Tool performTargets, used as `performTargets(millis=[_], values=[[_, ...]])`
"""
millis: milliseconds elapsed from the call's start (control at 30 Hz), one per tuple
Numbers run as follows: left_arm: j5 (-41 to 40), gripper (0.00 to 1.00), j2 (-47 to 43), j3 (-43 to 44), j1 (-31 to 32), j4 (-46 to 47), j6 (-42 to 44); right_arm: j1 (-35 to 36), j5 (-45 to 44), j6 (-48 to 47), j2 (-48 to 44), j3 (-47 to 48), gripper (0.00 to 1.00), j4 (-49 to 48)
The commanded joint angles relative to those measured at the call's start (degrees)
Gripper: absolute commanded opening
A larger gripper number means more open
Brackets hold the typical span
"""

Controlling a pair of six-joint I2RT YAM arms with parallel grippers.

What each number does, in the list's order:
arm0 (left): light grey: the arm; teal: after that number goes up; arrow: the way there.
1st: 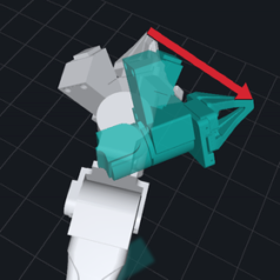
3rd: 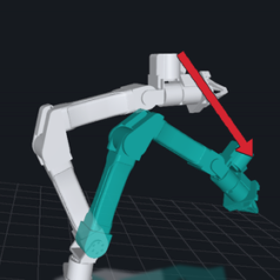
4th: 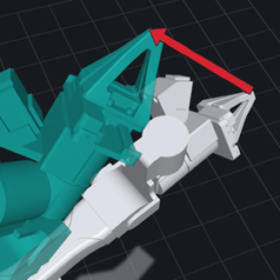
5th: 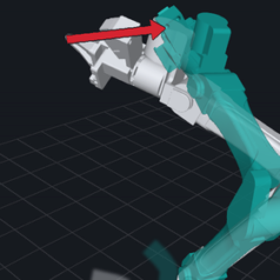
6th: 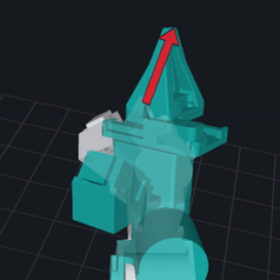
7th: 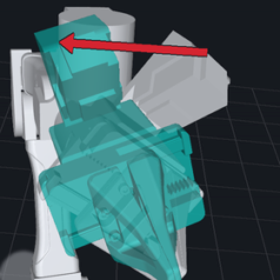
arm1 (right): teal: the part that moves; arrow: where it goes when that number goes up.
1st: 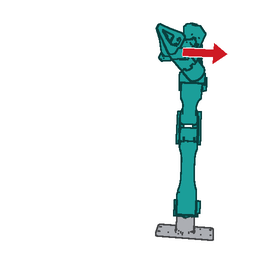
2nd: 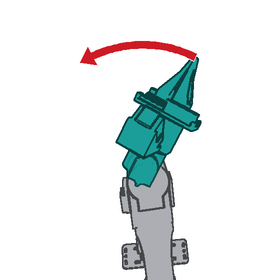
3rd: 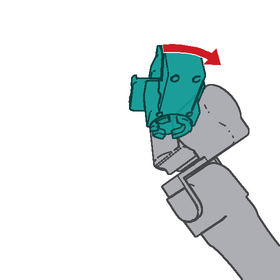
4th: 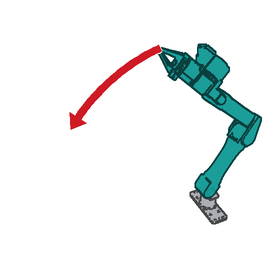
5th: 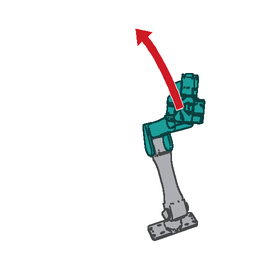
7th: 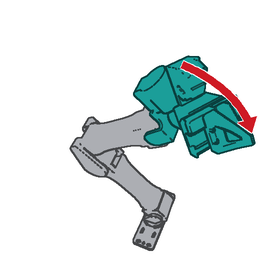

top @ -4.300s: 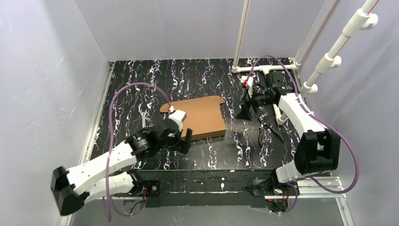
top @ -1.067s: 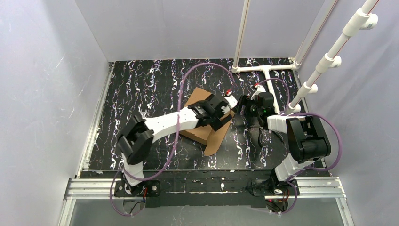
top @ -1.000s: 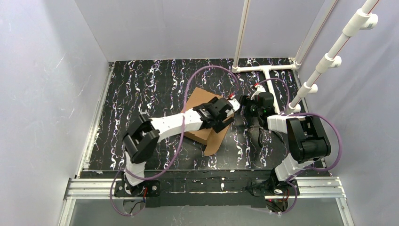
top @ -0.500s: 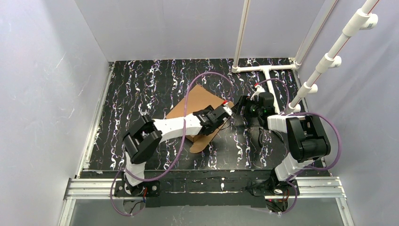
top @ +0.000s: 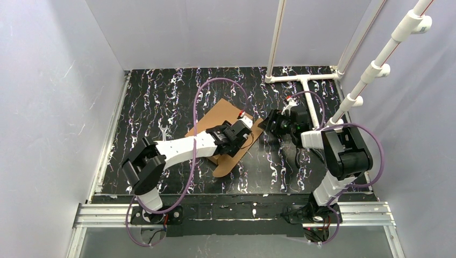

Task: Fold the paper box
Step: Close the paper box at the center of the board.

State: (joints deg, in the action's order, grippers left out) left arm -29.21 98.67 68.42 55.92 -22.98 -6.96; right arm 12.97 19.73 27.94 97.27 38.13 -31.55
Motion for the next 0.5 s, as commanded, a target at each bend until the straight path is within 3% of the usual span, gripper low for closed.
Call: performTargets(millis=[0, 133, 467], values=[[1.62, 0.61, -5.62, -2.25, -1.51, -1.88, -4.33, 1.69, -1.41, 0.31, 2.53, 3.12, 0.8, -0.93], [2.23, 0.6, -7.81, -3.9, -1.99, -2.73, -6.15, 1.71, -3.07, 0.17, 3.94, 3.87, 0.79, -0.74], [8.47, 0.63, -13.63, -7.43, -5.42, 0.4, -5.78, 1.88, 2.33, -0.14, 8.74, 4.15, 0.52, -6.33]])
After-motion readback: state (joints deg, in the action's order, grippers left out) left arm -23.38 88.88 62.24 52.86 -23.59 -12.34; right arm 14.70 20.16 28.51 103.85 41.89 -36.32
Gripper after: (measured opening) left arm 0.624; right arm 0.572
